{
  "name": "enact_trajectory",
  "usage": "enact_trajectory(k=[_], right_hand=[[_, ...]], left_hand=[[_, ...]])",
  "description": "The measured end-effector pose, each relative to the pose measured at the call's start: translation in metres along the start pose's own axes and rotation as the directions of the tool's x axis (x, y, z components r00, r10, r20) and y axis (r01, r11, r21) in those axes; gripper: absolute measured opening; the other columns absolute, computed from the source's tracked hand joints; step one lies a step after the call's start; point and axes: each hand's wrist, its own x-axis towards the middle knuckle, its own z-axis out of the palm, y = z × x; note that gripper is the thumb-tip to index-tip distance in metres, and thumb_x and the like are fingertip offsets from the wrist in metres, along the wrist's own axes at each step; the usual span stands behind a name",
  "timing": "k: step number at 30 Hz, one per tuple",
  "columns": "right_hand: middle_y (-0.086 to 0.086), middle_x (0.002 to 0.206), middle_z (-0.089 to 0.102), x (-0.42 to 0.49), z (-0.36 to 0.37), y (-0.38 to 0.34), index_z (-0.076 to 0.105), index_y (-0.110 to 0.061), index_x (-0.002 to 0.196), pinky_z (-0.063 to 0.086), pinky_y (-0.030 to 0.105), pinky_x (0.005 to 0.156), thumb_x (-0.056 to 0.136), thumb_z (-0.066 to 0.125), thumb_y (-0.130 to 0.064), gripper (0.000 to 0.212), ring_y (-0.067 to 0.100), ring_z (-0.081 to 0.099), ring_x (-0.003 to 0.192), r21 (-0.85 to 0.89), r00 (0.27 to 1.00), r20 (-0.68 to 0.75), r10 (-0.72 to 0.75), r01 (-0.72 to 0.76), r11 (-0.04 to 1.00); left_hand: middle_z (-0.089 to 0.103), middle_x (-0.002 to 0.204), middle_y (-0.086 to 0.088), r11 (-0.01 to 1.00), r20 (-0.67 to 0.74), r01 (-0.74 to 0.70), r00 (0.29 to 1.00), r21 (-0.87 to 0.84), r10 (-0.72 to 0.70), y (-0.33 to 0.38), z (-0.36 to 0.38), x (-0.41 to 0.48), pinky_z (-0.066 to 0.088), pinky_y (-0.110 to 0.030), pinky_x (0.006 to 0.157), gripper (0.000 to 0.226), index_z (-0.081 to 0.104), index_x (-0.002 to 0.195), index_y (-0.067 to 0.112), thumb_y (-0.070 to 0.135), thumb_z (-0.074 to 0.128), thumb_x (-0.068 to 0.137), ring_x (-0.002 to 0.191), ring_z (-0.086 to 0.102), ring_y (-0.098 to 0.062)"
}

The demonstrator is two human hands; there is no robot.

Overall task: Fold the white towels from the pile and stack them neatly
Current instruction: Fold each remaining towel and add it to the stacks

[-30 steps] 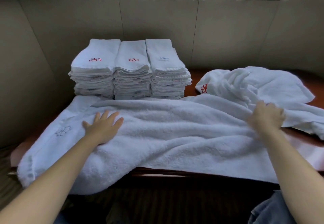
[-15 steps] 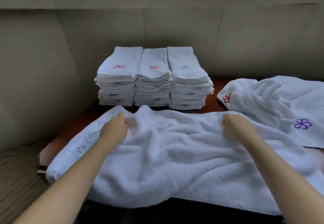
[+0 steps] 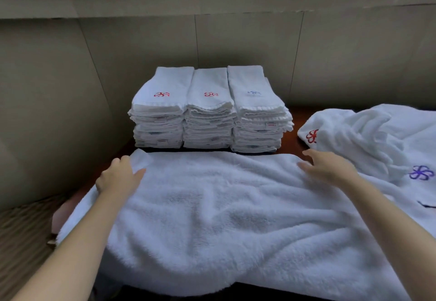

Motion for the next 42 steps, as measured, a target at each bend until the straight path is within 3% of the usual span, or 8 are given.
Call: enact_trajectory(k=[2, 8, 16, 24, 28, 32, 35, 42], right_hand=[[-0.006, 0.086, 0.064, 0.004, -0.001, -0.008, 0.067, -0.023, 0.099, 0.045, 0.028, 0.059, 0.093, 0.042, -0.053, 0.039, 0.013, 0.059, 0.079, -0.097, 0.996, -0.082, -0.02, 0.012, 0.995], [0.002, 0.136, 0.05, 0.017, 0.016, -0.016, 0.032, -0.027, 0.144, 0.039, 0.041, 0.102, 0.083, 0.057, -0.015, 0.067, 0.026, 0.045, 0.125, 0.222, 0.982, 0.169, -0.086, 0.048, 0.974], [0.019, 0.102, 0.054, 0.025, -0.025, -0.001, 0.058, -0.005, 0.098, 0.039, 0.036, 0.068, 0.086, 0.052, -0.001, 0.014, 0.035, 0.052, 0.086, 0.26, 0.9, -0.429, 0.074, 0.045, 0.964], [0.017, 0.08, 0.051, -0.003, -0.09, -0.015, 0.045, -0.006, 0.093, 0.032, 0.036, 0.059, 0.08, 0.045, 0.007, 0.018, 0.036, 0.047, 0.069, 0.358, 0.718, -0.665, 0.202, 0.069, 0.931], [0.021, 0.095, 0.054, -0.046, -0.044, -0.018, 0.056, -0.002, 0.094, 0.037, 0.037, 0.063, 0.075, 0.054, 0.004, 0.02, 0.041, 0.054, 0.079, 0.275, 0.862, -0.493, 0.123, 0.02, 0.961], [0.002, 0.125, 0.051, -0.077, -0.012, -0.022, 0.058, -0.025, 0.115, 0.04, 0.036, 0.099, 0.089, 0.046, -0.024, 0.029, 0.03, 0.05, 0.114, -0.391, 0.991, -0.098, 0.094, -0.125, 0.912], [0.0, 0.122, 0.049, -0.09, -0.006, -0.046, 0.048, -0.027, 0.121, 0.035, 0.035, 0.098, 0.084, 0.048, -0.026, 0.038, 0.029, 0.043, 0.12, -0.4, 0.975, -0.223, -0.012, -0.081, 0.913], [0.002, 0.142, 0.034, -0.091, 0.025, -0.124, 0.027, -0.027, 0.142, 0.024, 0.035, 0.11, 0.086, 0.044, -0.012, 0.061, 0.025, 0.026, 0.135, -0.201, 0.865, -0.124, -0.486, 0.458, 0.866]], left_hand=[[0.052, 0.115, -0.01, 0.999, 0.017, 0.026, 1.0, 0.023, -0.027, 0.004, -0.001, 0.004, 0.042, -0.037, 0.076, 0.04, 0.046, 0.114, 0.011, 0.045, 0.048, 0.094, 0.103, 0.055, -0.035], [0.047, 0.113, -0.021, 0.998, -0.168, -0.044, 0.985, -0.051, 0.035, 0.024, 0.005, -0.002, 0.039, -0.039, 0.066, 0.02, 0.045, 0.113, 0.001, 0.011, 0.036, 0.098, 0.09, 0.055, -0.042], [0.045, 0.123, -0.027, 0.715, -0.262, -0.039, 0.943, -0.698, -0.205, 0.031, -0.043, 0.038, 0.04, -0.041, 0.082, 0.018, 0.047, 0.11, 0.001, 0.008, 0.035, 0.098, 0.103, 0.05, -0.038], [0.049, 0.077, 0.002, -0.098, 0.028, -0.006, 0.939, -0.995, -0.342, 0.021, -0.079, 0.052, 0.037, -0.026, 0.057, 0.028, 0.046, 0.076, 0.023, 0.006, 0.032, 0.093, 0.066, 0.046, -0.011], [0.053, 0.076, -0.001, -0.317, 0.33, 0.208, 0.855, -0.925, -0.401, -0.011, -0.047, 0.018, 0.037, -0.026, 0.057, 0.029, 0.053, 0.069, 0.02, 0.01, 0.036, 0.091, 0.068, 0.049, -0.015], [0.062, 0.089, -0.008, -0.531, 0.473, 0.199, 0.758, -0.824, -0.45, -0.039, -0.032, -0.014, 0.047, -0.028, 0.058, 0.028, 0.058, 0.075, 0.012, 0.011, 0.037, 0.095, 0.067, 0.058, -0.019], [0.063, 0.106, -0.011, -0.457, 0.455, 0.256, 0.794, -0.852, -0.404, -0.044, -0.033, -0.023, 0.05, -0.031, 0.068, 0.029, 0.06, 0.113, 0.01, 0.028, 0.044, 0.098, 0.089, 0.064, -0.026], [0.053, 0.134, -0.016, 0.295, 0.385, 0.402, 0.916, -0.867, -0.117, -0.032, -0.029, -0.029, 0.044, -0.043, 0.101, 0.046, 0.051, 0.133, 0.008, 0.027, 0.061, 0.092, 0.111, 0.055, -0.028]])
